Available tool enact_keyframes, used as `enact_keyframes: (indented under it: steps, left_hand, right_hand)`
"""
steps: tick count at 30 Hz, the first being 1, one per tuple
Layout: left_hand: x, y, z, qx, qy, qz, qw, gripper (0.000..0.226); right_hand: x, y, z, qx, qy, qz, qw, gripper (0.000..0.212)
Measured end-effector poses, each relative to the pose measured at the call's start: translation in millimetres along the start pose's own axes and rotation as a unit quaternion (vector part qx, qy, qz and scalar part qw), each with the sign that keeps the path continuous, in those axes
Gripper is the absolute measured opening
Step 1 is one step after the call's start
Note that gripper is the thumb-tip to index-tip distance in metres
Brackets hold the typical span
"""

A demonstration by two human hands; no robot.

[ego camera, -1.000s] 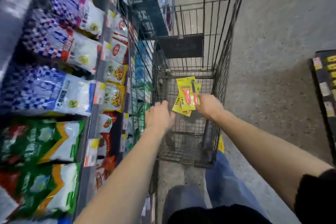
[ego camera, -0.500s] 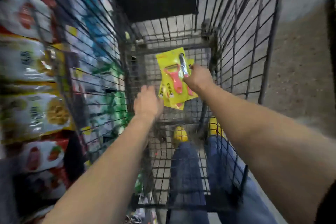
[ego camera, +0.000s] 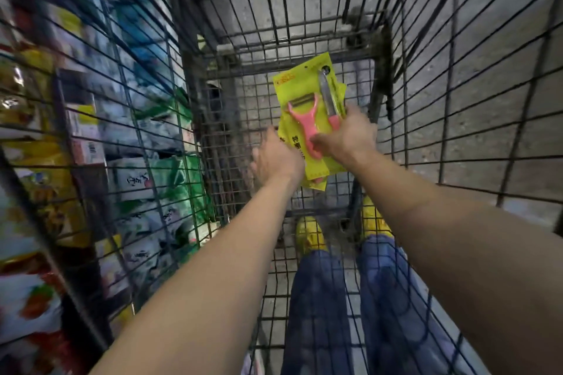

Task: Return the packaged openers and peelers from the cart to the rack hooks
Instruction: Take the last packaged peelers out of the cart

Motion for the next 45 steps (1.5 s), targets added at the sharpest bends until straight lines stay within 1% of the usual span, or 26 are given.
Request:
enact_keyframes:
  steps: [4, 7, 10, 12, 14, 16, 19, 22, 24, 26, 29, 31, 32, 33, 34, 36, 37, 38, 40, 41, 42, 44, 45]
  left_hand:
    - [10.5, 1.9, 4.7, 0.014, 0.012, -0.002, 1.000, 0.052]
    - [20.5, 2.1, 8.1, 0.017, 0.015, -0.022, 1.000, 0.058]
    - [27.6, 0.1, 9.3, 0.011, 0.024, -0.027, 0.999, 0.065]
    - [29.1, -2.4, 8.8, 0.024, 0.031, -0.038, 0.998, 0.065]
    - [27.5, -6.2, 6.2, 0.040, 0.042, -0.051, 0.997, 0.065]
    - [24.9, -8.8, 3.8, 0.050, 0.041, -0.058, 0.996, 0.066]
    - [24.9, -10.4, 2.6, 0.046, 0.020, -0.054, 0.997, 0.071]
    - [26.9, -10.9, 3.7, 0.033, 0.007, -0.046, 0.998, 0.084]
    - [23.9, -10.8, 2.6, 0.031, 0.015, -0.050, 0.998, 0.082]
    - [16.3, -10.2, 0.0, 0.025, 0.020, -0.053, 0.998, 0.082]
    - [3.4, -12.7, 0.1, 0.016, 0.010, -0.095, 0.995, 0.096]
    - [-7.5, -15.8, 4.1, -0.008, 0.001, -0.105, 0.994, 0.103]
    - [-11.5, -18.1, 5.3, -0.025, -0.011, -0.081, 0.996, 0.102]
    - [-15.5, -21.9, 6.2, -0.048, -0.026, -0.032, 0.998, 0.098]
    - [-21.1, -25.2, 8.2, -0.076, -0.047, 0.029, 0.996, 0.093]
    - [-31.2, -33.3, 17.6, -0.133, -0.093, 0.140, 0.977, 0.089]
    - [-34.6, -38.6, 22.9, -0.149, -0.104, 0.175, 0.968, 0.085]
    - [-39.0, -42.4, 28.5, -0.151, -0.105, 0.202, 0.962, 0.075]
    - [-50.1, -45.8, 42.6, -0.133, -0.100, 0.244, 0.955, 0.049]
    - [-56.0, -46.2, 50.3, -0.126, -0.102, 0.257, 0.953, 0.043]
    - [-62.2, -45.7, 58.4, -0.115, -0.100, 0.274, 0.950, 0.041]
    - [-78.7, -41.9, 74.6, -0.095, -0.089, 0.292, 0.948, 0.039]
    - [-87.4, -41.3, 83.0, -0.094, -0.085, 0.300, 0.946, 0.037]
  right_hand:
    - [-4.6, 16.1, 9.1, 0.029, 0.024, -0.119, 0.992, 0.082]
    - [-6.0, 25.4, 12.2, 0.032, 0.048, -0.148, 0.987, 0.079]
    - [-6.1, 24.8, 13.6, 0.032, 0.043, -0.187, 0.981, 0.073]
    - [-6.8, 23.3, 11.5, 0.032, 0.051, -0.198, 0.978, 0.057]
    - [-9.9, 22.6, 8.5, 0.040, 0.077, -0.194, 0.977, 0.042]
    - [-14.5, 23.5, 5.0, 0.054, 0.097, -0.207, 0.972, 0.036]
    - [-25.6, 24.1, 1.4, 0.070, 0.125, -0.233, 0.962, 0.024]
    - [-35.5, 22.6, -1.9, 0.054, 0.118, -0.253, 0.959, 0.026]
    - [-38.8, 18.6, -0.4, 0.042, 0.092, -0.258, 0.961, 0.027]
    - [-41.2, 16.3, 2.7, 0.046, 0.089, -0.258, 0.961, 0.023]
    - [-42.7, 17.6, 7.3, 0.062, 0.080, -0.267, 0.958, 0.017]
    - [-43.3, 20.6, 14.5, 0.068, 0.061, -0.267, 0.959, 0.026]
    - [-43.6, 22.6, 17.0, 0.067, 0.053, -0.261, 0.962, 0.021]
    - [-44.7, 24.2, 20.4, 0.065, 0.046, -0.254, 0.964, 0.018]
    - [-45.2, 25.4, 23.2, 0.063, 0.033, -0.250, 0.966, 0.024]
    - [-47.5, 21.8, 34.3, 0.052, -0.007, -0.262, 0.964, 0.028]
    - [-47.9, 19.9, 40.1, 0.049, -0.029, -0.270, 0.961, 0.030]
    - [-48.2, 18.1, 46.0, 0.045, -0.049, -0.280, 0.958, 0.034]
    - [-50.5, 12.8, 61.5, 0.034, -0.082, -0.302, 0.949, 0.051]
    - [-52.4, 10.7, 68.5, 0.025, -0.092, -0.313, 0.945, 0.058]
    - [-55.6, 8.8, 75.9, 0.015, -0.105, -0.320, 0.942, 0.056]
    - [-68.7, 3.0, 96.9, -0.004, -0.129, -0.328, 0.936, 0.038]
    - [-77.1, -0.3, 109.1, -0.012, -0.139, -0.333, 0.933, 0.033]
Point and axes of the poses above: each hand's wrist, its own z-axis away from the middle knuckle, its own x-axis out of the palm, y = z × x, the point moved 2 cm from there along -z, towards the middle knuckle, and after that the axes turned 13 degrees about z, right-handed, at the moved point
